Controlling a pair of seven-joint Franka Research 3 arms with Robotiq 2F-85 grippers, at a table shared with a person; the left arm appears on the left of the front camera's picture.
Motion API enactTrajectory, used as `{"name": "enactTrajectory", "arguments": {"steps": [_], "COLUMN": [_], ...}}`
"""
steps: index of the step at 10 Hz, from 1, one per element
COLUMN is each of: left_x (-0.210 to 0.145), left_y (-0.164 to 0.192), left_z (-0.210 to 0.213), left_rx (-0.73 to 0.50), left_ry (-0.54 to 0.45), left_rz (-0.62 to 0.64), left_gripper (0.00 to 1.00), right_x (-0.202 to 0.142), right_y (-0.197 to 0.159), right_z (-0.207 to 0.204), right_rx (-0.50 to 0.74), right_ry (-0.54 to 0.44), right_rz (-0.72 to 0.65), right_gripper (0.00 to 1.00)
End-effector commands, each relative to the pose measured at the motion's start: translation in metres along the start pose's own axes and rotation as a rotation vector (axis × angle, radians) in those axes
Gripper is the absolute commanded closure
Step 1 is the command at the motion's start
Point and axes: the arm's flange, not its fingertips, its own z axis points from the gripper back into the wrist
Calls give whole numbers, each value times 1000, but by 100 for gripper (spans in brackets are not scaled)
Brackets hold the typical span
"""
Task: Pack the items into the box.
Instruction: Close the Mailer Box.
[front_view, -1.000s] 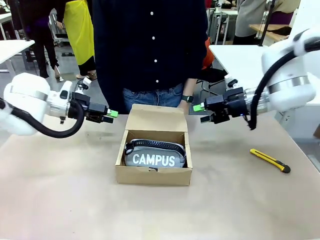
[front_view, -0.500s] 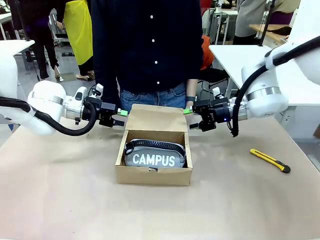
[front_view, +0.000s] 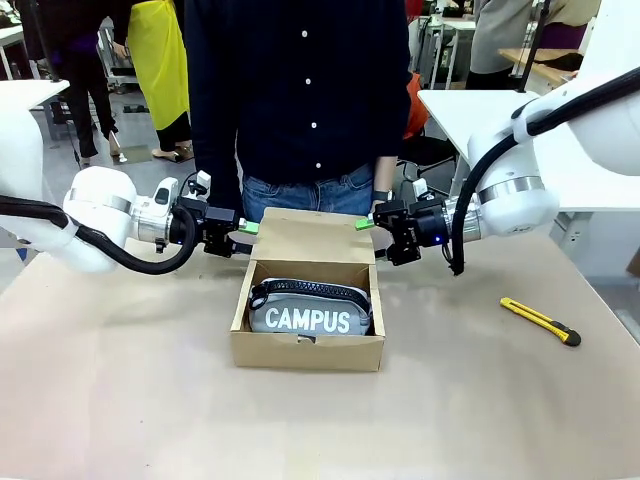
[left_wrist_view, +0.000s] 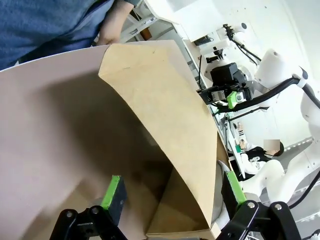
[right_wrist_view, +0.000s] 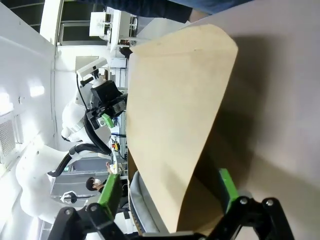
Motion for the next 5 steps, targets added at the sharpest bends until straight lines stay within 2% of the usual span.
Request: {"name": "enactTrajectory", "arguments": {"steps": [1,3,5], "left_x": [5,3,-1], "left_y": [-2,-10,-34], "left_z": [0,-3,-2], "left_rx": [-34,-65,-91], "left_ry": [-17,-15,-20], "left_rz": [-18,-90,-184], "left_gripper": [0,0,0], "right_x": [6,4,-3], "right_y": [1,7,27], "right_z": [-8,-4,11], "right_rx": [11,60,128], "right_ry": [29,41,26], "right_rz": [-30,4,83], "right_gripper": [0,0,0]}}
